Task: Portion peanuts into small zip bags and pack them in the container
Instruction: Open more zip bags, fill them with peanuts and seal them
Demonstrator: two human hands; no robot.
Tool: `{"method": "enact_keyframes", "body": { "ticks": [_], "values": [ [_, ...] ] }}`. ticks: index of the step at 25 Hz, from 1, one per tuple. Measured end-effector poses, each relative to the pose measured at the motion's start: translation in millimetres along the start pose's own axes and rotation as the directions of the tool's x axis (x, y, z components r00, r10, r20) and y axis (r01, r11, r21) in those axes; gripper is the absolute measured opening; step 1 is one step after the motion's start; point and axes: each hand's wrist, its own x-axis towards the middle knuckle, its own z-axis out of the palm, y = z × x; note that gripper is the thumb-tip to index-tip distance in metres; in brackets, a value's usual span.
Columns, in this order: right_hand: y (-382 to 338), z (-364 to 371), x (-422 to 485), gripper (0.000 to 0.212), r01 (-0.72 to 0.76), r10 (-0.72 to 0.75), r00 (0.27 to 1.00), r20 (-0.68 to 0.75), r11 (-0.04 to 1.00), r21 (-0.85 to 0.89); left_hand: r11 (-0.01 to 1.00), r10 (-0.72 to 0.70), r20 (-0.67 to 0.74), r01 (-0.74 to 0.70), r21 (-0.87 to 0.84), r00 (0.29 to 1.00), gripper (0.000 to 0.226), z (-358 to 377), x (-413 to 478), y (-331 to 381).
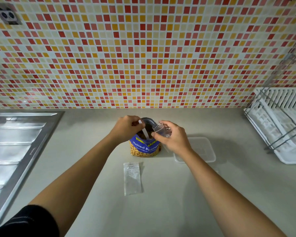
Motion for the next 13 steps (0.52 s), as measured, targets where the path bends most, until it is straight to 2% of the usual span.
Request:
{"method": "enact_keyframes", "body": {
  "ticks": [1,3,4,5,7,10,13],
  "values": [
    [0,0,0,0.057,-0.014,0.014,1.0,0.01,1.0,0.005,1.0,0.009,-0.037,-0.008,0.027,0.999,0.022,-1,0,1],
    [0,0,1,0.057,-0.034,0.033,0.999,0.03,0.999,0.019,0.998,0.037,-0.226,-0.026,0.053,0.973,0.023,-7,1,-3],
    [2,0,2,0.055,-0.046,0.045,0.998,0.037,0.999,0.028,0.995,0.055,-0.271,-0.03,0.099,0.961,0.023,-9,1,-7],
    [3,1,1,0.053,-0.058,0.056,0.997,0.045,0.998,0.035,0.982,0.059,-0.248,-0.011,0.19,0.967,0.025,-8,1,-11],
    [4,2,-1,0.05,-0.073,0.071,0.996,0.051,0.996,0.044,0.938,-0.03,-0.156,0.082,0.337,0.987,0.027,6,-3,-19],
    [3,1,-1,0.052,-0.09,0.088,0.995,0.05,0.995,0.042,0.95,-0.224,-0.199,0.26,0.175,0.954,0.028,18,0,-17],
    [2,-2,0,0.052,-0.108,0.105,0.992,0.068,0.993,0.044,0.938,-0.317,-0.202,0.337,0.075,0.927,0.026,16,8,-17]
  ]
}}
